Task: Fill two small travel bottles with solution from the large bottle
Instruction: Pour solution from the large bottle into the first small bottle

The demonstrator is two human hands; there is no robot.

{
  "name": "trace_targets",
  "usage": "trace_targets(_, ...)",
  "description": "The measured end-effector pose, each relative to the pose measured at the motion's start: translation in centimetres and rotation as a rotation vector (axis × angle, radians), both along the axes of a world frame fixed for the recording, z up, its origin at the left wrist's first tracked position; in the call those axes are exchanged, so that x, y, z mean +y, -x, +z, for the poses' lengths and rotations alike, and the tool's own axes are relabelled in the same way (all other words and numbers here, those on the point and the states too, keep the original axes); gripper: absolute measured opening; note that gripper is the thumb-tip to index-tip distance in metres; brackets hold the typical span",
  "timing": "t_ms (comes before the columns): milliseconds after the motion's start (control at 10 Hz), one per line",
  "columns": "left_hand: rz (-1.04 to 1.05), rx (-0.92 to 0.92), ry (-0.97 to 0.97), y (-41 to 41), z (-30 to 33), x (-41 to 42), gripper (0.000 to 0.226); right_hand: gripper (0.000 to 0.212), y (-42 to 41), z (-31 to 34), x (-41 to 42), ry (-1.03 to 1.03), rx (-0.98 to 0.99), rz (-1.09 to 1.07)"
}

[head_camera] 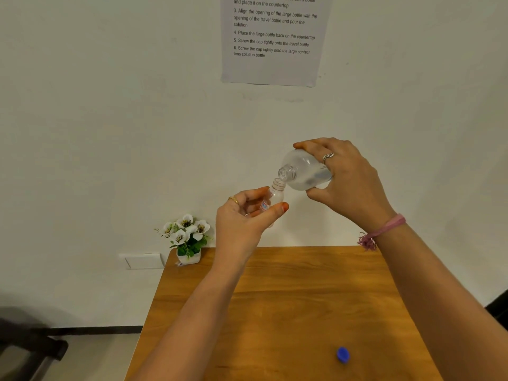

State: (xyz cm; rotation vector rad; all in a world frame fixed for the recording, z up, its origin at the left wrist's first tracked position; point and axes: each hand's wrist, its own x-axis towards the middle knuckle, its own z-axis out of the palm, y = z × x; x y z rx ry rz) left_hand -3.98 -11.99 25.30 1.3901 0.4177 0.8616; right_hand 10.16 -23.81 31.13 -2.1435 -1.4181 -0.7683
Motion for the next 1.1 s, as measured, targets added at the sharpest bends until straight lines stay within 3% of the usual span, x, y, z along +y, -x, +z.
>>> trace_targets(1100, 0.0, -0.015, -0.005, -0.47, -0.91, -0.01, 0.036, 0.063, -0.33, 0.32, -0.1, -0.006, -0.142, 0.007)
